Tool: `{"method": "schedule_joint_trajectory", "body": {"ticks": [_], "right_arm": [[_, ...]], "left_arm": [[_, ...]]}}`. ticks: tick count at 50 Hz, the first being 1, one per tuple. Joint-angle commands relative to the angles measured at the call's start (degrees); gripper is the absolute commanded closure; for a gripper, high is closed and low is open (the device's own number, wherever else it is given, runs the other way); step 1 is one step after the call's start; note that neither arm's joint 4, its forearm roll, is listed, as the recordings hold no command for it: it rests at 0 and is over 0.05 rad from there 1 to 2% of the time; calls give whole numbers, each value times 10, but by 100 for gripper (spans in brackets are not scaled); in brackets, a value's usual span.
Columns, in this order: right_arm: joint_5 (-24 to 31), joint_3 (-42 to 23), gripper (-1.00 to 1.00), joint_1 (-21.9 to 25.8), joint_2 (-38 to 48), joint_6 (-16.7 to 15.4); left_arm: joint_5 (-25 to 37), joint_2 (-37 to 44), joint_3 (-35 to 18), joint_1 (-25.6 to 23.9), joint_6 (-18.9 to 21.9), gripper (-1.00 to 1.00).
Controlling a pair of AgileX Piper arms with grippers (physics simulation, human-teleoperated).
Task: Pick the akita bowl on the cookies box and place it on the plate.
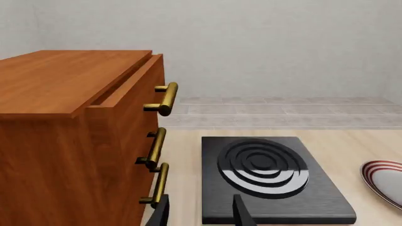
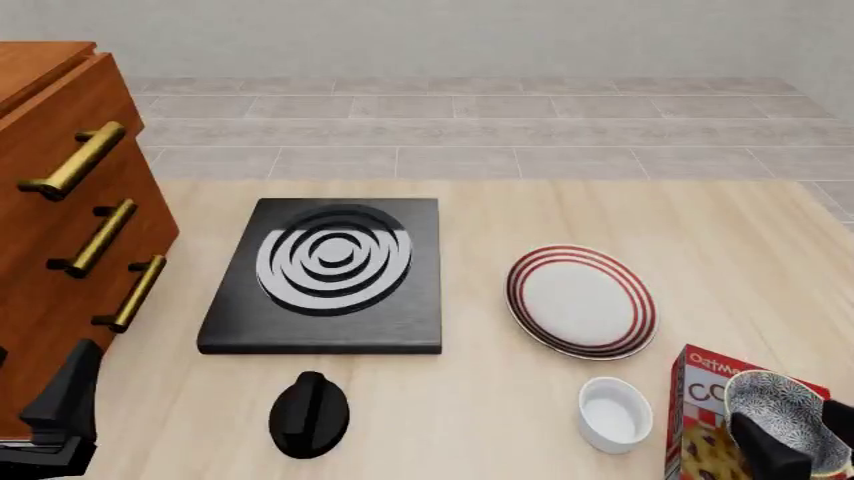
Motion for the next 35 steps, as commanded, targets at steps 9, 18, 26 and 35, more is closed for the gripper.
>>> {"method": "schedule_joint_trajectory", "body": {"ticks": [9,18,26,35], "right_arm": [[-44,34,-100,10,30,6],[-77,62,-100,5,38,1],[-90,76,-100,1,41,10],[-104,89,-100,-6,45,18]], "left_arm": [[0,0,0,0,0,-100],[0,0,0,0,0,-100],[0,0,0,0,0,-100],[0,0,0,0,0,-100]]}}
